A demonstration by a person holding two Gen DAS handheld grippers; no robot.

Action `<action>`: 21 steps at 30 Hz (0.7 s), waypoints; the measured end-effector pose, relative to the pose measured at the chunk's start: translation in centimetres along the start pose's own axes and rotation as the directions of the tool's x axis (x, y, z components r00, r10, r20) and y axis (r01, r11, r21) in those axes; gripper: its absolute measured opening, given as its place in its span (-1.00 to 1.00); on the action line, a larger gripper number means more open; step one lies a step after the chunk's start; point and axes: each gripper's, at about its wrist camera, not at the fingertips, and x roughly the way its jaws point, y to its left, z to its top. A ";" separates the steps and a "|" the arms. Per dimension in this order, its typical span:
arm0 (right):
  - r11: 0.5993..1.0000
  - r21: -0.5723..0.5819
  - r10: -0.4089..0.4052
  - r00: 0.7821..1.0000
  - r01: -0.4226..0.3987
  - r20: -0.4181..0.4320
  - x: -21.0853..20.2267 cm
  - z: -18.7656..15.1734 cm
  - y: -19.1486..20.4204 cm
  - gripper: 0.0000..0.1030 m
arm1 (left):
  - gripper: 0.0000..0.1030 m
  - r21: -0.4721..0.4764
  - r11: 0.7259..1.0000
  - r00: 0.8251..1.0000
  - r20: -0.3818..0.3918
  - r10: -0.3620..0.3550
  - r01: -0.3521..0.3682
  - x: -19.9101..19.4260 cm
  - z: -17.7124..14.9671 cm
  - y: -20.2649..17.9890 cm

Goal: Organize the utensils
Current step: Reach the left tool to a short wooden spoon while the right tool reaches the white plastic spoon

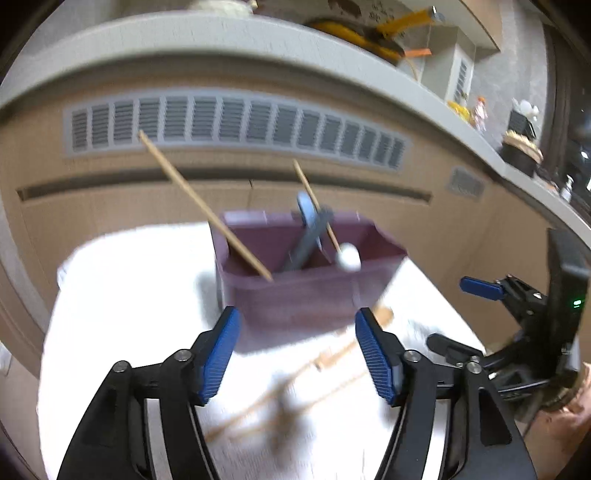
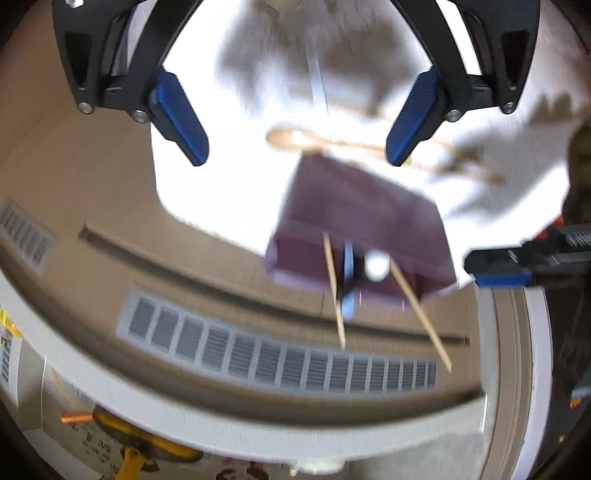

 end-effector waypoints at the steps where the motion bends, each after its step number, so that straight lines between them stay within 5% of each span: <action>1: 1.000 0.000 0.014 0.999 -0.014 -0.031 0.4 -0.7 0.2 0.90 | 0.32 0.001 1.000 0.999 -0.033 -0.008 0.008 0.2 -0.6 0.0; 6: 0.997 0.063 0.057 0.992 -0.050 -0.114 2.0 -2.9 0.1 0.89 | 0.32 -0.003 0.998 0.984 -0.163 -0.069 0.070 2.3 -2.2 -1.0; 11: 0.983 0.148 0.135 0.968 -0.104 -0.211 3.4 -4.3 -1.2 -0.21 | 0.32 0.026 0.996 0.973 -0.215 -0.084 0.091 4.9 -2.1 -3.0; 15: 0.982 0.149 0.144 0.969 -0.115 -0.203 2.3 -5.1 -1.4 -0.77 | 0.19 0.106 0.988 0.959 -0.271 -0.082 0.114 7.7 -1.5 -5.6; 17: 0.979 0.152 0.163 0.964 -0.132 -0.208 1.7 -5.5 -1.4 -0.81 | 0.00 0.159 0.978 0.951 -0.299 -0.083 0.135 9.0 -1.2 -7.2; 21: 0.968 0.175 0.213 0.956 -0.179 -0.204 0.5 -6.0 -1.5 -0.81 | -0.02 0.260 0.957 0.943 -0.331 -0.034 0.125 11.5 -0.9 -9.5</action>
